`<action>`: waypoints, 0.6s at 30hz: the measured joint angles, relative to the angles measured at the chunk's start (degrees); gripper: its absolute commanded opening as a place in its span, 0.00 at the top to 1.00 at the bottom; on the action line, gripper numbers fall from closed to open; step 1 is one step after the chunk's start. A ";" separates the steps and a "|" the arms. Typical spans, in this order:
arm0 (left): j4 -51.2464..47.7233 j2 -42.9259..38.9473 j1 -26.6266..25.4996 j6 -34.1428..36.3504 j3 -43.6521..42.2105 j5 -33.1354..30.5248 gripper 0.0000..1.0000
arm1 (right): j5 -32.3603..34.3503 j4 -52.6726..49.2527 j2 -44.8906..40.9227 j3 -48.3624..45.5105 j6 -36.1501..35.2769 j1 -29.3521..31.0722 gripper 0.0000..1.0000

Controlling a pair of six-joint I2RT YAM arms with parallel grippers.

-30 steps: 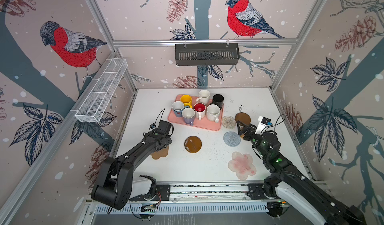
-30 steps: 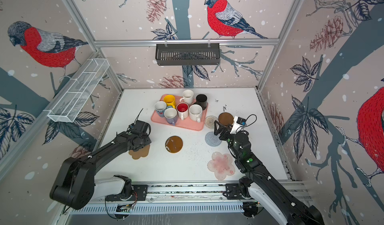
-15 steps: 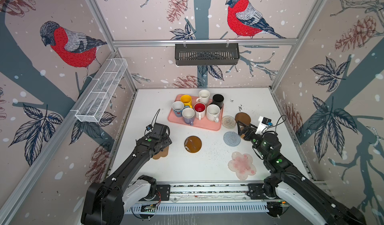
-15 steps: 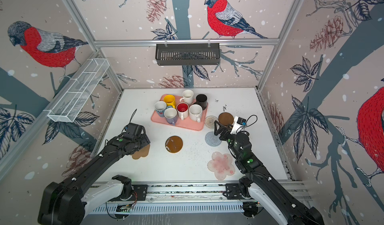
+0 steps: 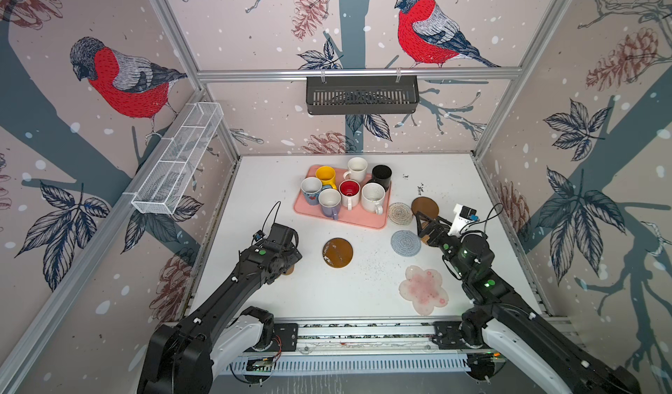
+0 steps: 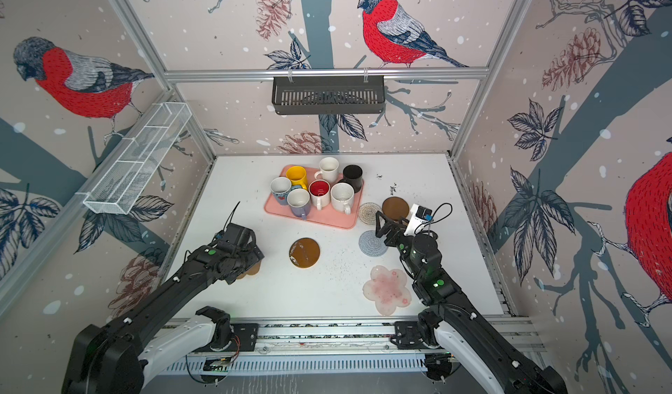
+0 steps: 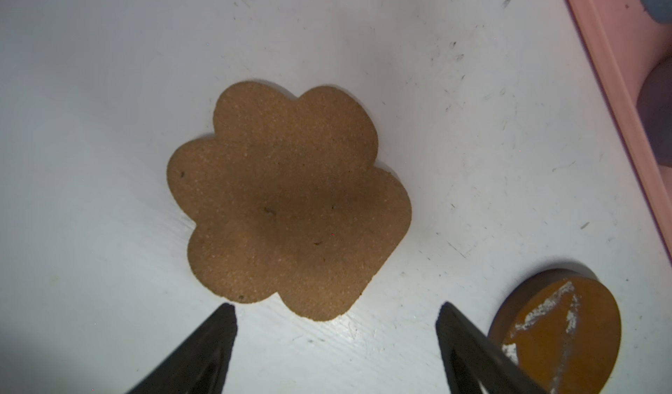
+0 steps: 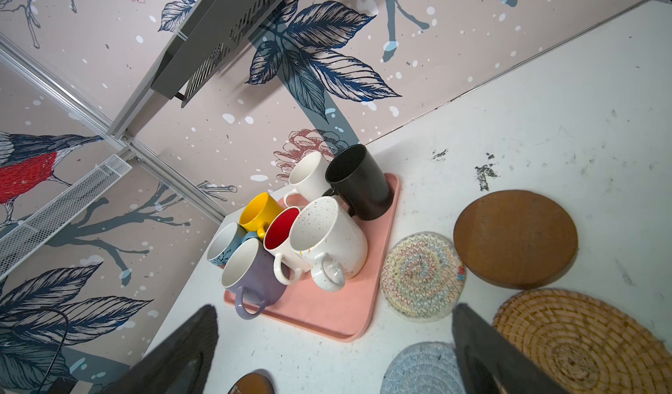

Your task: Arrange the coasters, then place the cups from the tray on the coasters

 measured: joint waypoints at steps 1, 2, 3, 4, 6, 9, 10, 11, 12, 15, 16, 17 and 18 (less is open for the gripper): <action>-0.35 -0.24 -0.28 -0.55 -0.33 -0.15 0.22 | 0.00 0.00 -0.02 0.00 0.00 0.00 0.00; -0.57 -0.42 -0.35 -1.20 -0.61 -0.26 0.26 | 0.00 0.00 -0.02 0.00 0.00 0.00 0.00; -0.81 -0.66 -0.35 -1.64 -1.07 -0.26 0.30 | 0.00 0.00 -0.02 0.00 0.00 0.00 0.00; -0.94 -1.03 -0.37 -2.54 -1.62 -0.26 0.31 | -0.07 0.00 -0.07 0.00 0.00 0.00 0.00; -0.98 -2.03 -0.68 -3.06 -2.86 -0.11 0.32 | -0.22 0.02 -0.13 0.00 0.02 0.00 0.00; -1.05 -3.52 -1.29 -4.46 -4.46 0.15 0.33 | -0.42 0.02 -0.20 0.00 0.07 0.00 0.00; -1.01 -3.82 -1.55 -4.81 -4.76 0.17 0.33 | -0.44 0.02 -0.26 0.00 0.20 0.00 0.00; -0.96 -3.93 -1.75 -5.03 -4.90 0.17 0.33 | -0.44 0.04 -0.33 0.00 0.17 0.00 0.00; -0.96 -3.93 -1.88 -5.49 -4.96 0.20 0.33 | -0.44 0.04 -0.35 0.00 0.17 0.00 0.00; -0.66 -3.32 -2.25 -5.77 -5.22 0.22 0.33 | -0.44 0.02 -0.46 0.00 0.17 0.00 0.00; -0.55 -2.99 -2.29 -5.90 -5.35 0.22 0.33 | -0.44 0.00 -0.57 0.00 0.17 0.00 0.00; -0.50 -2.78 -2.29 -5.92 -5.46 0.22 0.33 | -0.42 0.00 -0.68 0.00 0.17 0.00 0.00; -0.24 -2.54 -2.32 -6.01 -5.66 0.22 0.33 | -0.42 0.00 -0.79 0.00 0.17 0.00 0.00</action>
